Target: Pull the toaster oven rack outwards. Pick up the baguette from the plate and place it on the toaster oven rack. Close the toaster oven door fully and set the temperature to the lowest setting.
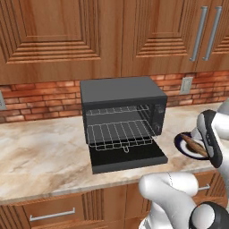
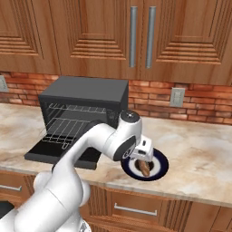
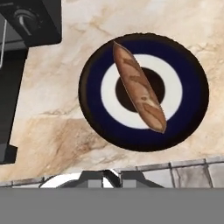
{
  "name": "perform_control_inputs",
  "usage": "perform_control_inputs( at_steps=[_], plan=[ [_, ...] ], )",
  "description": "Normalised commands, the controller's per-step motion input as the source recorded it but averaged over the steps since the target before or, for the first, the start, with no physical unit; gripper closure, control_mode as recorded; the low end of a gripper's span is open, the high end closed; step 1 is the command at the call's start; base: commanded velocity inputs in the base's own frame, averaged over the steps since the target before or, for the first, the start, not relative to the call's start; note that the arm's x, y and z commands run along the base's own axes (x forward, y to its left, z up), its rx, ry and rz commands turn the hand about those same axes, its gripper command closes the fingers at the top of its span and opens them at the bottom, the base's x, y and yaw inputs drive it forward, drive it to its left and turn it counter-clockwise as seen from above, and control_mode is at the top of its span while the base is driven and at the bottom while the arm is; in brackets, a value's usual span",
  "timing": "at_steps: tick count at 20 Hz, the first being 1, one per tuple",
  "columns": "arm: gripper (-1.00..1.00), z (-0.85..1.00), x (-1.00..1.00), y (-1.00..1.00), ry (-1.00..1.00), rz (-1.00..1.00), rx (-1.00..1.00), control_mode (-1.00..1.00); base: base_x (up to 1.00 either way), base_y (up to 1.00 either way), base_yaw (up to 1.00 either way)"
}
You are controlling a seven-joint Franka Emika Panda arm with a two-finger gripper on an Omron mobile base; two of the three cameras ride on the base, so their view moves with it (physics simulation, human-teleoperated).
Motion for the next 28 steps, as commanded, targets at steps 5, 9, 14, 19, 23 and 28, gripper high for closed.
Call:
perform_control_inputs(
  at_steps=[5, 9, 14, 19, 23, 28],
  plan=[
    [-1.00, -0.20, 0.29, -0.12, 0.08, 0.04, 0.00, -1.00, 0.00, 0.00, 0.00],
    [-1.00, -0.18, 0.11, -0.17, 0.08, 0.07, 0.00, -1.00, 0.00, 0.00, 0.00],
    [-1.00, -0.25, 0.03, -0.21, 0.06, 0.09, 0.00, -1.00, 0.00, 0.00, 0.00],
    [-1.00, -0.22, 0.07, -0.14, 0.00, 0.07, 0.00, -1.00, 0.00, 0.00, 0.00],
    [-1.00, -0.21, 0.15, -0.09, 0.00, 0.07, 0.00, -1.00, 0.00, 0.00, 0.00],
    [-1.00, -0.21, 0.18, -0.09, 0.00, 0.06, 0.00, -1.00, 0.00, 0.00, 0.00]
  ],
)
